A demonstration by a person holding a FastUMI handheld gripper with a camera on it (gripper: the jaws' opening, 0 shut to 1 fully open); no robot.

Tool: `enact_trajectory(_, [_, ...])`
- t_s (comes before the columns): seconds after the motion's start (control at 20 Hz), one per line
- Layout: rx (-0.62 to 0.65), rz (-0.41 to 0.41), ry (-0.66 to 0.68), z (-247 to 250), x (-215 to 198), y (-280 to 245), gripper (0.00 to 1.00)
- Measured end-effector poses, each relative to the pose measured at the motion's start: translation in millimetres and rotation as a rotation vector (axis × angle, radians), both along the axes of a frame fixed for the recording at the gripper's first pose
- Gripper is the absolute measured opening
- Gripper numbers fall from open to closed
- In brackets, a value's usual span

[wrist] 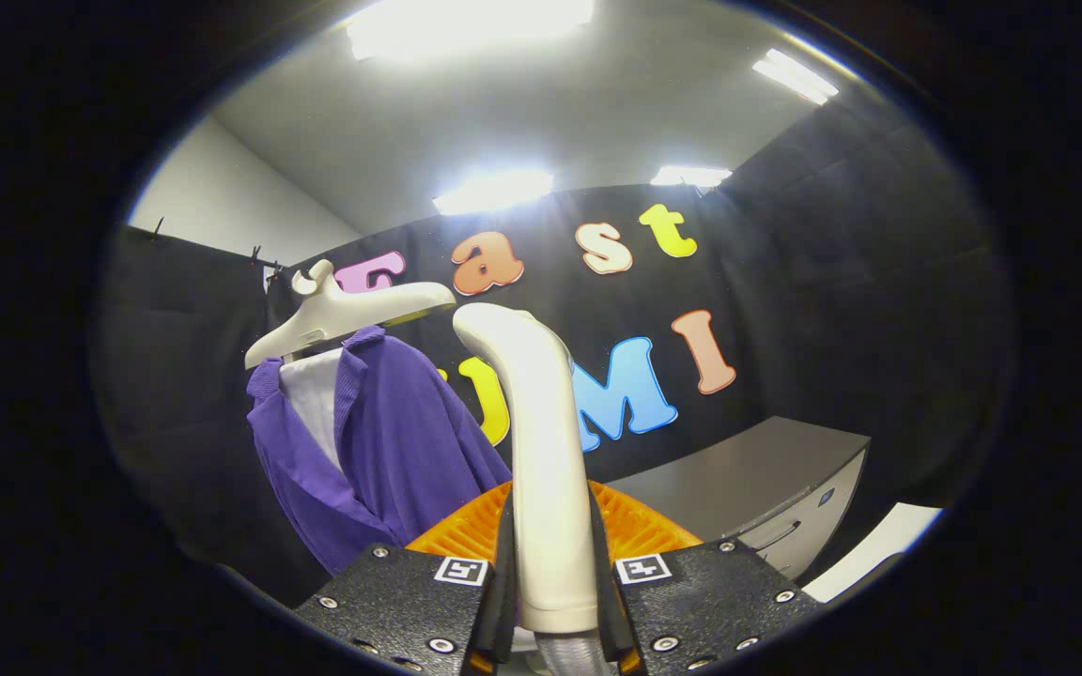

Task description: Iron the clothes twice with a garment steamer, once on the left side and once on the right side.

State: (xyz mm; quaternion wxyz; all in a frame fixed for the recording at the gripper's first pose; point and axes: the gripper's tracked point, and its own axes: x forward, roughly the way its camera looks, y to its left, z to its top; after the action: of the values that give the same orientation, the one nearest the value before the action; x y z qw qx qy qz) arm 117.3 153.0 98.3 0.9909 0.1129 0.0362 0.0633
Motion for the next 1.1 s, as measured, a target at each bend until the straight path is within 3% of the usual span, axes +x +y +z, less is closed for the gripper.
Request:
enact_trajectory(0.35, [-0.105, 0.058, -0.06, -3, -2, 63, 0.35])
enact_trajectory(0.65, [-0.169, 0.028, -0.085, -5, 14, 84, 0.35])
enact_trajectory(1.1, [-0.26, 0.068, -0.007, -59, 15, 101, 0.35])
